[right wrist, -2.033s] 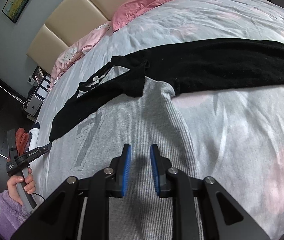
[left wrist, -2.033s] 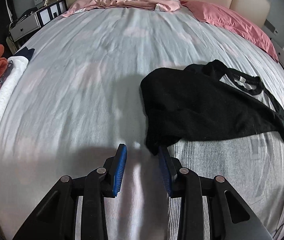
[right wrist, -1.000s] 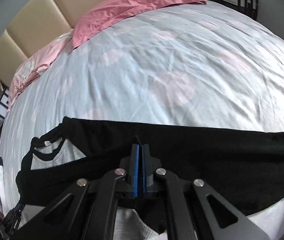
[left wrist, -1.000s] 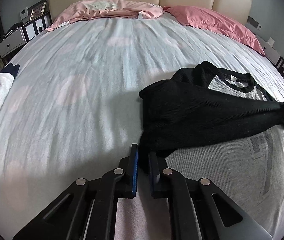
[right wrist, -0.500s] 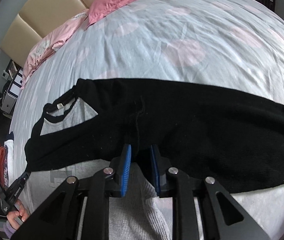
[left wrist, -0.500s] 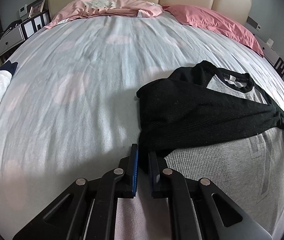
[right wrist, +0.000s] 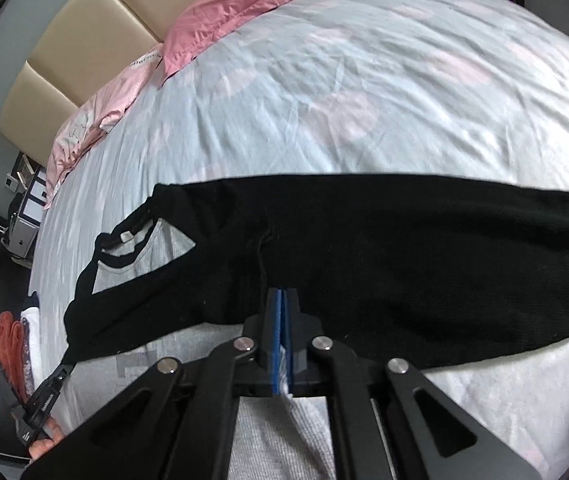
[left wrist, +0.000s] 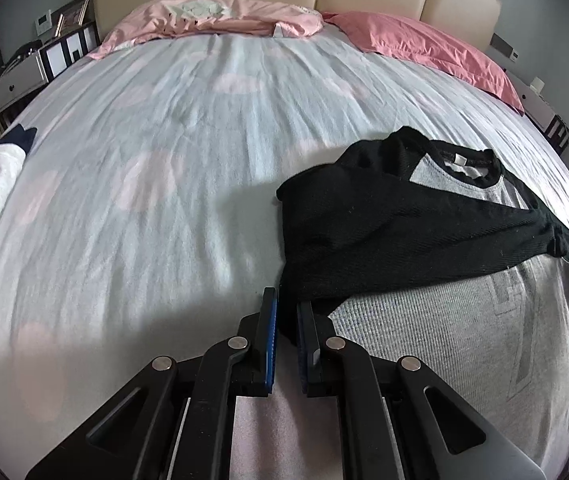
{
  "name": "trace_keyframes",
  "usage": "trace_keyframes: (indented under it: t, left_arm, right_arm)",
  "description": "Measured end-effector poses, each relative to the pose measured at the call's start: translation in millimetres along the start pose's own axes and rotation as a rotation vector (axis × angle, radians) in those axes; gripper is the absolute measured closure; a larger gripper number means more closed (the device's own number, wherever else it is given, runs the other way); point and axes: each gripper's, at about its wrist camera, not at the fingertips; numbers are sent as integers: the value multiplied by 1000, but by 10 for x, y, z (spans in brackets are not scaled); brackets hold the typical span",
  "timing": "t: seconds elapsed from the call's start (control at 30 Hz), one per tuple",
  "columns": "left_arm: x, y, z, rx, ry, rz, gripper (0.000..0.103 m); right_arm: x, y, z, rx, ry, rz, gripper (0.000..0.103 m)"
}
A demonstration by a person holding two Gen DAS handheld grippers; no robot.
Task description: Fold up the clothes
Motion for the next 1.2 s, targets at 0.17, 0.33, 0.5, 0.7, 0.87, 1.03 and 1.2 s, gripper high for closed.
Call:
trace_keyframes:
  t: [0.17,0.33,0.5,0.7,0.87,1.03,1.2]
  left_arm:
    - [-11,-68,-44,-26,20,-30,94]
    - [-12,-89,-38,-20,15,-32,93]
    - [-17,-74,-50,-28,21,-25,93]
    - [-14,-64,-33,-30,6,-33,93]
    - [-27,-54,-26,-46,-32,-64,87]
    - [-49,74,-184,-129,5,-82,62]
    - [63,123,-363,-231,125,-74,62]
  right_arm:
    - [-31,-120,24,75,-32,-35,79]
    - [3,-234,23,111,-70,-56,79]
    - [-13,-112,-24,90,-58,15,101]
    - [-79,208,120,63,-110,102,102]
    - [-171,-113,210,-1,-105,9,99]
    - [-341,2,260,27,-102,81,88]
    - [-761,175,307,44,-83,108,86]
Point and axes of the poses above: each gripper's, at about its wrist camera, not at the fingertips, and y roughly against the way its jaws point, z to its right, x to its top, and after that the axes turned 9 degrees about -z, right-handed
